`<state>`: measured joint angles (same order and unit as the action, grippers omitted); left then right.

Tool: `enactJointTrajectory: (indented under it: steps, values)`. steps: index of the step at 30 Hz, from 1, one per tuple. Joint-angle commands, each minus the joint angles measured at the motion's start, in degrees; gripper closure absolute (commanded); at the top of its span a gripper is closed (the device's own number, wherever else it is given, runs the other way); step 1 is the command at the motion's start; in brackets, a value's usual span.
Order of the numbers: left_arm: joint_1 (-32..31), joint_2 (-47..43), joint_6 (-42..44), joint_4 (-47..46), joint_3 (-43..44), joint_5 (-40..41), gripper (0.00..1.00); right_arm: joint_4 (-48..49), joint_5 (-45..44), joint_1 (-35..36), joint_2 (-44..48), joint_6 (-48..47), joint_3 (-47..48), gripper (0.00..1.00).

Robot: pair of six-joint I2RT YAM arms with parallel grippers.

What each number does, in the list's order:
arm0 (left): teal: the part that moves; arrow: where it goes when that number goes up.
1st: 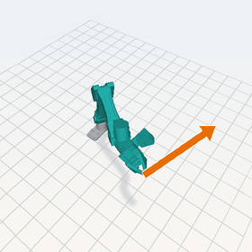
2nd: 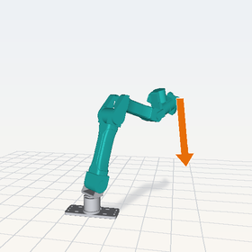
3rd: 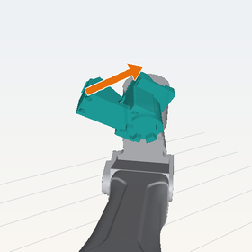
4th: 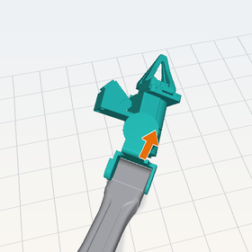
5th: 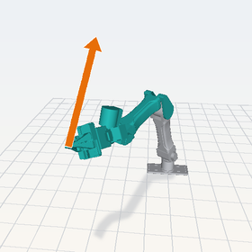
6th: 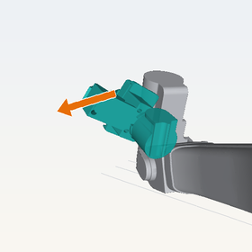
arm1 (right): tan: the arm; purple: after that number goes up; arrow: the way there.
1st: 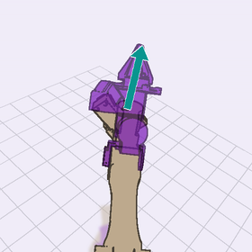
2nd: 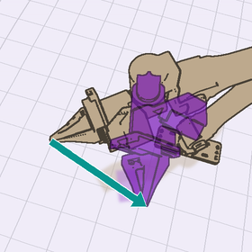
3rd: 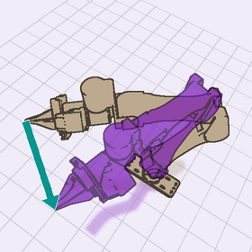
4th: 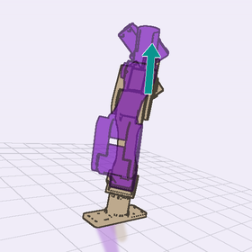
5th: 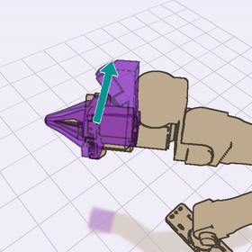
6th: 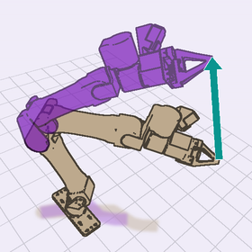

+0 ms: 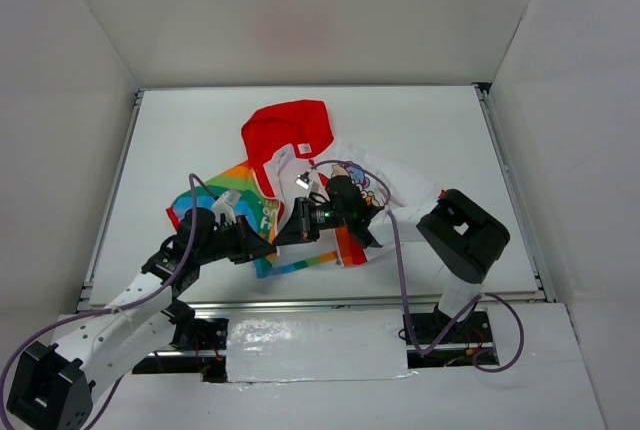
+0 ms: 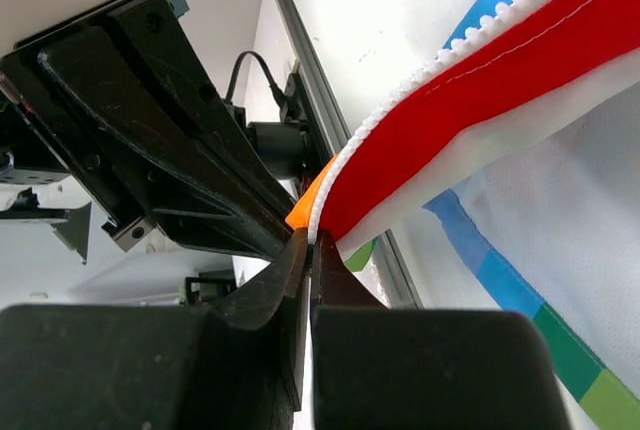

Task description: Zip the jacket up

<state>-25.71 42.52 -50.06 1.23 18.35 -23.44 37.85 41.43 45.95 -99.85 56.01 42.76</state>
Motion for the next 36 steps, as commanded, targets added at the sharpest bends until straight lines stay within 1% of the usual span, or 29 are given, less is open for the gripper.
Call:
enactJointTrajectory:
  steps: [1,2,3,4,5,6,7,8,9,11,14,18,20,21,23,25,26,28,36]
  values:
    - [0.2,-0.4,-1.1,-6.3,1.4,0.9,0.84,0.4,4.7,1.2,0.2,-0.2,1.0,1.00]
    - [0.2,-0.7,-0.4,-5.7,1.5,1.5,0.77,-0.8,4.5,1.1,0.4,-0.8,1.8,1.00]
    - [0.2,-0.9,0.0,-5.0,1.7,1.7,0.69,-4.5,4.4,1.2,1.3,-2.6,2.4,1.00]
    - [0.2,-1.2,0.3,-3.4,2.0,2.2,0.63,-6.8,3.5,1.2,1.8,-3.7,3.0,1.00]
    - [0.2,-1.3,1.0,-2.8,2.2,2.7,0.64,-9.1,2.8,1.1,2.3,-5.0,4.2,1.00]
    - [0.2,-1.4,1.3,-2.4,2.2,2.8,0.66,-13.9,2.0,1.1,3.3,-7.6,5.0,1.00]
    - [0.2,-1.4,1.5,-1.9,2.3,3.0,0.71,-16.3,0.3,1.1,3.8,-8.9,5.6,1.00]
    - [0.2,-1.3,1.5,-1.7,2.2,3.1,0.72,-18.7,-0.5,1.1,4.1,-11.2,7.1,1.00]
    - [0.2,-1.0,1.5,-1.8,2.0,3.1,0.73,-22.9,-1.8,1.1,4.6,-12.5,8.3,1.00]
    - [0.2,-0.6,1.4,-2.2,1.7,2.7,0.73,-27.2,-2.3,1.1,4.8,-14.5,9.4,1.00]
    - [0.2,0.4,1.2,-3.5,1.3,2.0,0.72,-30.7,-3.5,1.2,4.7,-16.0,10.6,1.00]
    - [0.2,2.3,1.6,-4.3,1.5,1.1,0.60,-32.8,-4.8,1.2,5.0,-17.0,11.3,1.00]
    - [0.1,2.7,1.7,-4.7,1.5,0.8,0.61,-33.6,-5.1,1.2,5.2,-17.2,11.6,1.00]
    - [0.1,2.9,1.8,-4.8,1.4,0.5,0.66,-33.5,-5.0,1.1,5.2,-17.2,11.6,1.00]
    - [0.1,3.1,1.9,-5.1,1.3,0.4,0.69,-33.5,-4.6,1.1,5.1,-17.2,11.7,1.00]
    - [0.1,3.1,1.8,-5.2,1.3,0.2,0.66,-32.8,-4.2,1.2,4.9,-16.7,11.9,1.00]
    - [0.1,3.1,1.8,-5.5,1.2,0.2,0.62,-32.6,-3.8,1.2,4.8,-16.6,12.0,1.00]
    - [0.0,3.1,1.8,-6.0,1.0,-0.5,0.60,-31.7,-3.5,1.1,4.6,-16.2,12.2,1.00]
    - [-1.4,3.4,1.8,-5.9,0.5,-0.7,0.61,-30.7,-4.3,1.2,4.9,-15.1,13.1,1.00]
